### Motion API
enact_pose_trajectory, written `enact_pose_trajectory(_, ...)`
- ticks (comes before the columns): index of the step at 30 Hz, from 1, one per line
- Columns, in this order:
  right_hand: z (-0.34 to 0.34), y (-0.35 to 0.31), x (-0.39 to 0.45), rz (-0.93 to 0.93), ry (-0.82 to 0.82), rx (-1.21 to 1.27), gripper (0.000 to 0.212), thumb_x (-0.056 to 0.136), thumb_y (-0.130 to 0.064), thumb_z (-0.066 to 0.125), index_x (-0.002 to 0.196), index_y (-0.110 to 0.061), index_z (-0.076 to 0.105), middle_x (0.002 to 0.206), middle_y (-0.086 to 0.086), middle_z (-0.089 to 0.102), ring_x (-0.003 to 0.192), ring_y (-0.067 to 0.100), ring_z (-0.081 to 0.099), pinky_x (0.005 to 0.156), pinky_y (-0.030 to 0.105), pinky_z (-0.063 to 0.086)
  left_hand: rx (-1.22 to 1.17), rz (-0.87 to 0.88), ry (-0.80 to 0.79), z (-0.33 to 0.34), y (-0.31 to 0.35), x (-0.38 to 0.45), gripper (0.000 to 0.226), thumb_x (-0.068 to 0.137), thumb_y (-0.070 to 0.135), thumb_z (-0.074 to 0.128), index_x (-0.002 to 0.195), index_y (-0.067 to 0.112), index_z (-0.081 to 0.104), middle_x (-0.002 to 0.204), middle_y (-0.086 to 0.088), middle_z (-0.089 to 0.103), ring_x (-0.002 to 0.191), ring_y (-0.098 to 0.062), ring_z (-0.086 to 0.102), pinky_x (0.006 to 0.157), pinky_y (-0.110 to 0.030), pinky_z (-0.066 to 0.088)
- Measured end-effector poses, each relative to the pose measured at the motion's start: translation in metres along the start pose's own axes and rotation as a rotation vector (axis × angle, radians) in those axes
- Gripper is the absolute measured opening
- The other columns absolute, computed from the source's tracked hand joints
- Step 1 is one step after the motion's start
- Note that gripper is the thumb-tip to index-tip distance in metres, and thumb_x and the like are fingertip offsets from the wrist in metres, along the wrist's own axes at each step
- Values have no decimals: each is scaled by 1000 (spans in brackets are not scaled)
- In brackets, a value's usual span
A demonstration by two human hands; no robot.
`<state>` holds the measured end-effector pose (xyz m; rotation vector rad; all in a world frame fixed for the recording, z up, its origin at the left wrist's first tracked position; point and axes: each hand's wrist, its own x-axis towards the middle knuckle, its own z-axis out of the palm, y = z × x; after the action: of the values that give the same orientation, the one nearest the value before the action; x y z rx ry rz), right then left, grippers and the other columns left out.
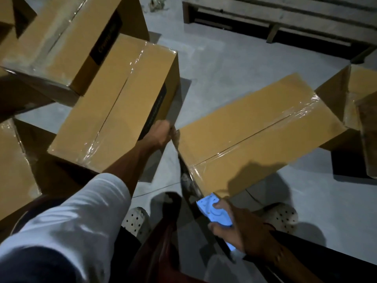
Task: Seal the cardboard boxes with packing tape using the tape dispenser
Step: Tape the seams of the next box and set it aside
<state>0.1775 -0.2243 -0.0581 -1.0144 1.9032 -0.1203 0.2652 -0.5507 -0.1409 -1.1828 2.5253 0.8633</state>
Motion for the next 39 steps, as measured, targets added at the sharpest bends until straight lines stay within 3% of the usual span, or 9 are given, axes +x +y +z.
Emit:
enact_pose_trajectory(3,16,-5,6,-1,49,61,62,73,-70,55,126,-36,50,120,-11,66,116,12,60,92,24,44,22,33,63,3,-7,-6,22,95,0,57,86,16,70,98,-12,68,85,-24,63,70,-28,42)
enact_pose_trajectory(8,31,-12,13,-39,121,-3,65,69,-71,42,119,-30,54,105,-5,71,104,23,65,85,36,50,30,70,163,5,-8,-10,18,96,1,55,93,4,72,88,-6,60,77,-22,57,67,-29,42)
enact_pose_trajectory(11,34,-14,15,-43,123,-61,67,67,-71,35,119,-31,51,105,-5,70,102,23,64,84,36,50,38,56,190,8,-14,-10,17,94,0,54,92,3,71,93,-14,66,82,-30,63,68,-36,48)
enact_pose_trajectory(16,32,-13,15,-28,123,-94,61,68,-70,34,116,-34,44,109,-6,66,104,22,62,85,35,50,14,18,199,13,-14,-9,16,97,3,54,96,1,69,96,-17,66,77,-22,56,67,-34,46)
enact_pose_trajectory(21,31,-9,16,0,125,-157,62,69,-69,30,120,-34,39,108,-2,64,103,22,63,84,35,50,-40,-23,188,16,-16,-9,16,99,8,55,99,0,69,99,-16,67,84,-26,63,77,-42,57)
enact_pose_trajectory(28,24,-8,13,-20,163,-174,50,77,-60,43,119,-33,43,108,-1,66,103,21,63,81,32,46,-77,-82,200,18,-10,-10,21,102,13,51,95,2,68,97,-13,65,83,-22,59,71,-36,47)
enact_pose_trajectory(31,21,-13,5,-37,175,-192,50,79,-60,43,121,-34,41,109,0,64,104,23,62,83,33,45,-99,-69,235,21,-13,-13,23,103,17,50,96,1,66,99,-12,62,87,-24,59,77,-40,52)
enact_pose_trajectory(35,15,-21,-10,-41,250,-237,53,81,-63,43,127,-38,35,104,-1,59,99,27,63,78,33,47,-117,-56,299,22,-19,-13,29,102,22,49,89,2,65,93,-15,64,84,-31,61,73,-46,53)
enact_pose_trajectory(39,9,-17,-6,-29,226,-223,50,86,-61,48,128,-36,38,105,0,61,102,22,62,82,32,45,-96,-41,276,23,-12,-13,27,103,20,50,90,2,66,93,-14,63,83,-26,59,69,-40,47)
